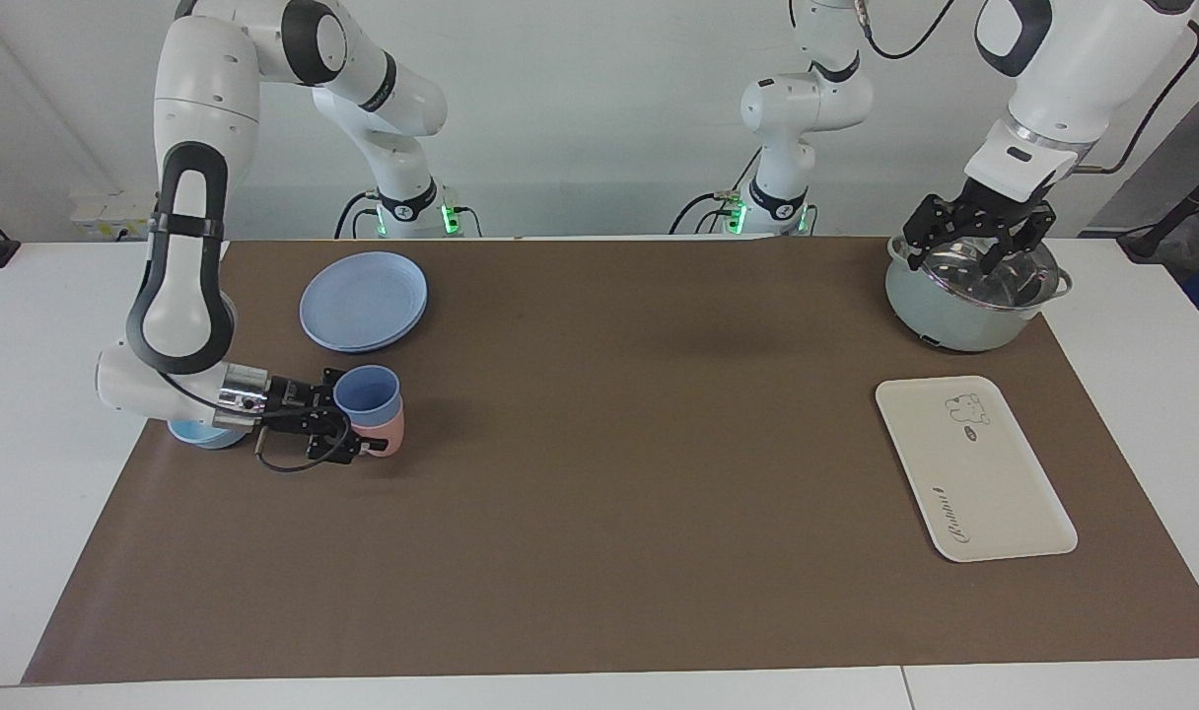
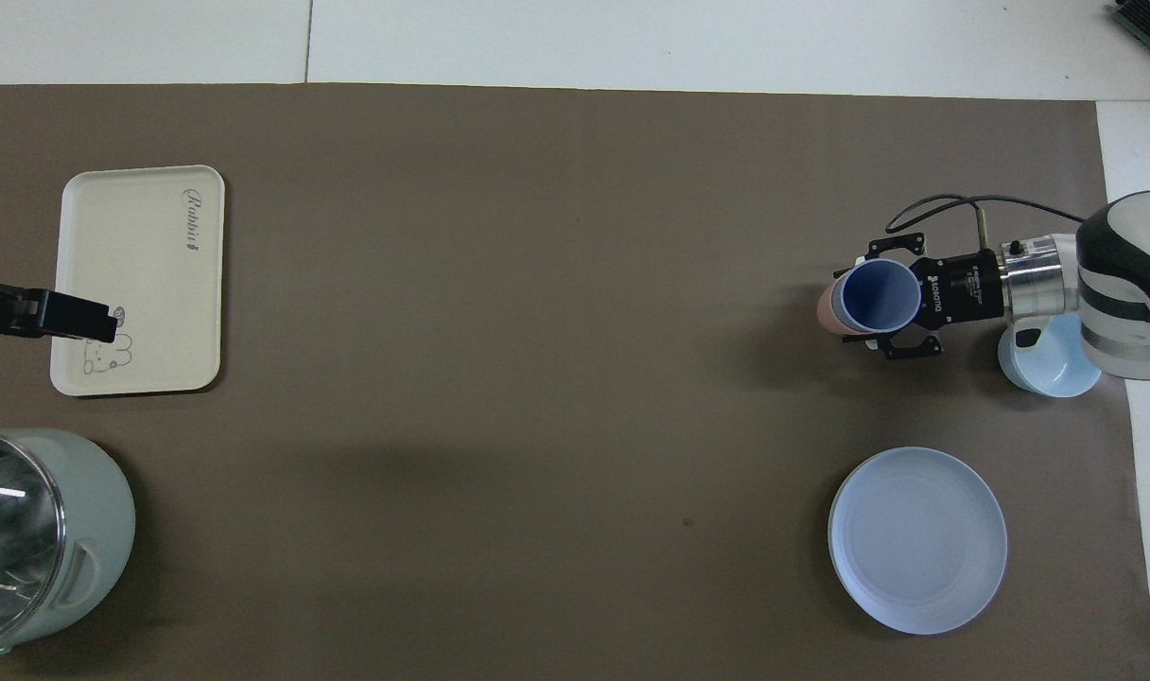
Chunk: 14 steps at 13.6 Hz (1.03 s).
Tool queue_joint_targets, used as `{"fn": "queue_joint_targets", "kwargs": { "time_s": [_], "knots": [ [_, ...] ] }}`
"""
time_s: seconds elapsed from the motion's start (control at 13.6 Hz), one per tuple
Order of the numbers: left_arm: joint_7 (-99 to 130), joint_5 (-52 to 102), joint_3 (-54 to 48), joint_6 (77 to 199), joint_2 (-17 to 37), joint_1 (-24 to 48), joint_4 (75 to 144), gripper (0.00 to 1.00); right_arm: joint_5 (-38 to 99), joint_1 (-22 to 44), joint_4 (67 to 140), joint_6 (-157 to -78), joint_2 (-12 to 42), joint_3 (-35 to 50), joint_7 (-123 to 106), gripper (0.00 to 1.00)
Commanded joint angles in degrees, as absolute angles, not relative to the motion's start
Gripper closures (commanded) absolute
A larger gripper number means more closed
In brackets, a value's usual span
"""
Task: Place cup on tray
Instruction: 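Lift the blue cup with the right gripper while the left gripper approaches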
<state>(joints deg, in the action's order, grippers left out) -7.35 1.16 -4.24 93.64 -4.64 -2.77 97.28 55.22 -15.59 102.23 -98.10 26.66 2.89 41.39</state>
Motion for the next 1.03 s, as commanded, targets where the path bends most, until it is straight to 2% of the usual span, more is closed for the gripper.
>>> {"fn": "queue_joint_targets", "kwargs": {
  "time_s": [0.0, 0.37, 0.59, 0.81, 0.95],
  "knots": [
    [-8.4, 0.5, -4.8, 93.1, -5.7, -2.7, 98.9, 0.0, 56.3, -11.6, 108.4, -98.7, 16.0, 2.8, 41.0, 1.0],
    [-8.1, 0.5, -5.1, 92.2, -5.7, -2.7, 98.6, 0.0, 55.6, -4.7, 108.3, -99.9, 8.4, 2.6, 60.3, 1.0],
    [-6.7, 1.9, -5.4, 92.2, -6.1, -1.2, 99.1, 0.0, 47.5, 2.2, 108.1, -104.6, 6.1, 2.7, 68.7, 1.0],
    [8.9, 11.1, -5.7, 96.3, -5.8, 2.6, 99.0, 0.0, 46.6, 7.5, 106.4, -108.0, 5.8, 2.9, 75.7, 1.0],
    [16.8, 11.4, -5.9, 101.6, -5.8, 8.9, 99.8, 0.0, 46.2, 12.8, 105.7, -110.7, 6.1, 2.8, 80.7, 1.0]
  ]
}}
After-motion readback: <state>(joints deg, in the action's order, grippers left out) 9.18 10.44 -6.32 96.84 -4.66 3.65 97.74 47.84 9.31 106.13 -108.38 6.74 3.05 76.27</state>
